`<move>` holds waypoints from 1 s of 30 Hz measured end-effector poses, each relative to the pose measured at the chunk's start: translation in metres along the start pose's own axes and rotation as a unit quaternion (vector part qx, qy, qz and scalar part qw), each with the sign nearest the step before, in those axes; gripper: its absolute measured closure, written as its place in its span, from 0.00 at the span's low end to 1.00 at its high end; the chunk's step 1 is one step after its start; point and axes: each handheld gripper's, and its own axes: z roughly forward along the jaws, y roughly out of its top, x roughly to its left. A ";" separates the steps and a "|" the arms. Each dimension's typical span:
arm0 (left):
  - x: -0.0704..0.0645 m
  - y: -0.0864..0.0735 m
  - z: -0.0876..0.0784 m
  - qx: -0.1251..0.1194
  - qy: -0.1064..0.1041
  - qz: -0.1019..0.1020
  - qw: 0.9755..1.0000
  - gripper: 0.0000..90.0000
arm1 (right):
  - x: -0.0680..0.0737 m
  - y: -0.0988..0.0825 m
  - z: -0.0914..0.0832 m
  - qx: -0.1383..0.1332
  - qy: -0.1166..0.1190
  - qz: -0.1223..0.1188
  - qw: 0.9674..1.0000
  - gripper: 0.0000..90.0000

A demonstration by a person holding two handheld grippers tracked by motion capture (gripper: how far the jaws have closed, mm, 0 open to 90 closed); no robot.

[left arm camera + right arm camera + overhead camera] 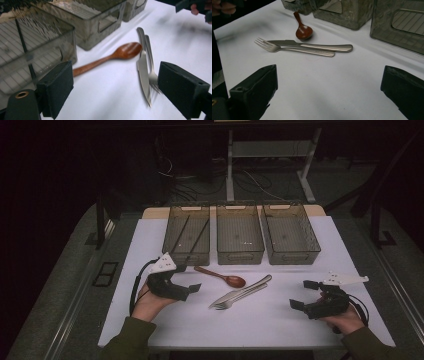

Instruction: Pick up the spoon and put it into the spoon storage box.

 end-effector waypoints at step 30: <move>-0.022 -0.036 0.004 0.016 -0.018 -0.027 0.999 0.00 | 0.002 0.020 0.017 0.028 -0.011 -0.010 0.999 0.01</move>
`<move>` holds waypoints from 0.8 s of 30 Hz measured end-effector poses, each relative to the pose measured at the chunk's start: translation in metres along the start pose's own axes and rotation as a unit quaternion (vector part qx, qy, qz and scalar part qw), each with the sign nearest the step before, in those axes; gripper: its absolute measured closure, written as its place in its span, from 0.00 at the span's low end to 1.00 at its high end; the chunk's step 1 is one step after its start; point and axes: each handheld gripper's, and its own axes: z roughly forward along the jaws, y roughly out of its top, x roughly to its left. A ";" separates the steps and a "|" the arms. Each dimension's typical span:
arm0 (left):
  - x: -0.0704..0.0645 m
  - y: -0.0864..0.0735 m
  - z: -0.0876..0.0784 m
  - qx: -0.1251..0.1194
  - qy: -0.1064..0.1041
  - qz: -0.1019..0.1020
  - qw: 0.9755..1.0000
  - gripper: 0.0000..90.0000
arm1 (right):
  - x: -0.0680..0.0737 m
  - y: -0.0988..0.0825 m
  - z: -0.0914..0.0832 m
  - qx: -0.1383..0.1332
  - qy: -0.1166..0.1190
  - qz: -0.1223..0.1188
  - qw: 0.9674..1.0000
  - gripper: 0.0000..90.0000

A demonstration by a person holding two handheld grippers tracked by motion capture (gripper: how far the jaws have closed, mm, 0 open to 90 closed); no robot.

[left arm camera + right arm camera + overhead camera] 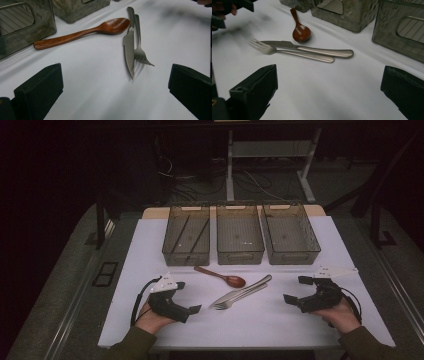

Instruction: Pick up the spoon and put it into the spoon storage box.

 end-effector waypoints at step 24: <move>-0.003 0.000 0.006 0.012 -0.001 0.019 1.000 0.00 | 0.001 0.050 0.047 0.022 0.036 -0.018 0.999 0.05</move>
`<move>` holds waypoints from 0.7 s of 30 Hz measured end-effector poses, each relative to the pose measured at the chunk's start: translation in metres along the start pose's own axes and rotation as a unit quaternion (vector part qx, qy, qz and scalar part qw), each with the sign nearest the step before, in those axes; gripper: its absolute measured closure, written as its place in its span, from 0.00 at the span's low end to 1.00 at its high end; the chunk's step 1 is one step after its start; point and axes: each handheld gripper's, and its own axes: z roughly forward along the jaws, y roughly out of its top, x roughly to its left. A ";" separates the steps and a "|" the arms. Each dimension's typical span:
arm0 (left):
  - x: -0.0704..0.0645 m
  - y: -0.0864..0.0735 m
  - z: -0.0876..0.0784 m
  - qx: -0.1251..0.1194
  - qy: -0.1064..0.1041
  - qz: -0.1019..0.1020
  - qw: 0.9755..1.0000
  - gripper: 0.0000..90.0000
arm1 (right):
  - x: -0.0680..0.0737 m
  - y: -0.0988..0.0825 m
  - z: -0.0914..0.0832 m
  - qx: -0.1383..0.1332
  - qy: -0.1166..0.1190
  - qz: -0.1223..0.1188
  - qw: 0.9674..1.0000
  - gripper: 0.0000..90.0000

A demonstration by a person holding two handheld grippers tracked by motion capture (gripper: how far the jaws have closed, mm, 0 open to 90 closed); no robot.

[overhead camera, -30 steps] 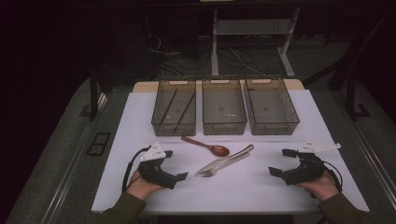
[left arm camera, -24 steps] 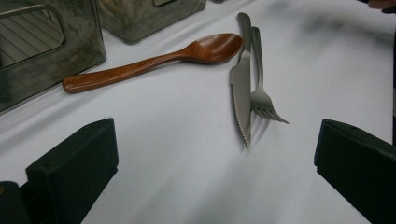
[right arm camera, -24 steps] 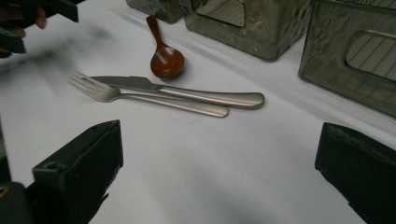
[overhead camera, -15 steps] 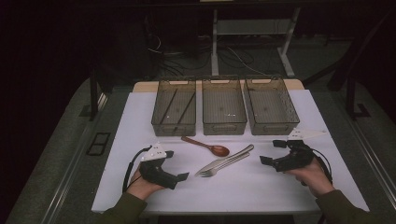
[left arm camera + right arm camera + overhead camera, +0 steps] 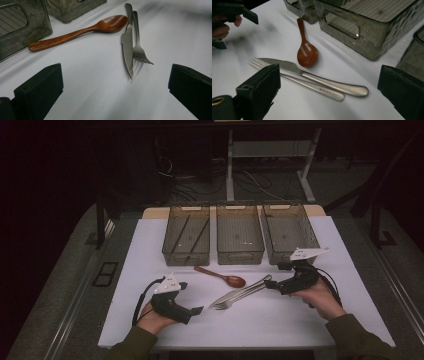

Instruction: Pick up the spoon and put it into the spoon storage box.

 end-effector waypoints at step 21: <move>0.000 -0.001 0.004 0.012 0.004 0.007 1.000 0.00 | 0.015 0.037 0.056 0.021 0.030 -0.024 0.999 0.08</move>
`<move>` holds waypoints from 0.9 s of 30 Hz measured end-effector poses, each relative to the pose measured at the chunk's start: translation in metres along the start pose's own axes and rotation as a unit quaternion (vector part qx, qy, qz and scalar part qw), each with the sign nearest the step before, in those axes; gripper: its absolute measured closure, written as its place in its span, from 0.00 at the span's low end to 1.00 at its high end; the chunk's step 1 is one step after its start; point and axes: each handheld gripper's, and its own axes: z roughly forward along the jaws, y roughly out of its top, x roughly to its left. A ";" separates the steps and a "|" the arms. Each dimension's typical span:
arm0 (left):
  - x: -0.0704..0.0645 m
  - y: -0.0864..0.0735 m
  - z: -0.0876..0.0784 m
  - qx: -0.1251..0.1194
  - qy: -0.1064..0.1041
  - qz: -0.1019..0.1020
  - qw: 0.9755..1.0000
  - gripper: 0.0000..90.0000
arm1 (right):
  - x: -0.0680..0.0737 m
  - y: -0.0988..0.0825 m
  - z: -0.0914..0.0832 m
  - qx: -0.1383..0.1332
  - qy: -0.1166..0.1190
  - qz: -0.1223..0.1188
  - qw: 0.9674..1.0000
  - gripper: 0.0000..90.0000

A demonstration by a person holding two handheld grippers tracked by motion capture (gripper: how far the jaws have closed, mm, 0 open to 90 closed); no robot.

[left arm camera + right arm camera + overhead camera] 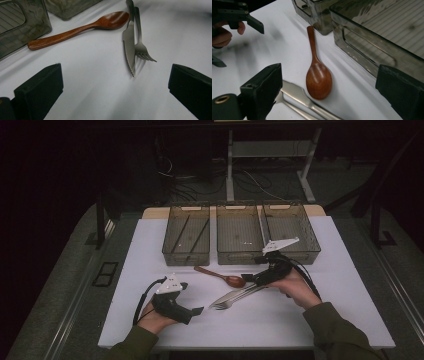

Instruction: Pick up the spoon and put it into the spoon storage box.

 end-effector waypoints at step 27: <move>-0.001 -0.001 0.002 0.005 0.001 0.002 1.000 0.00 | 0.003 -0.005 0.058 0.096 0.013 -0.021 0.995 0.53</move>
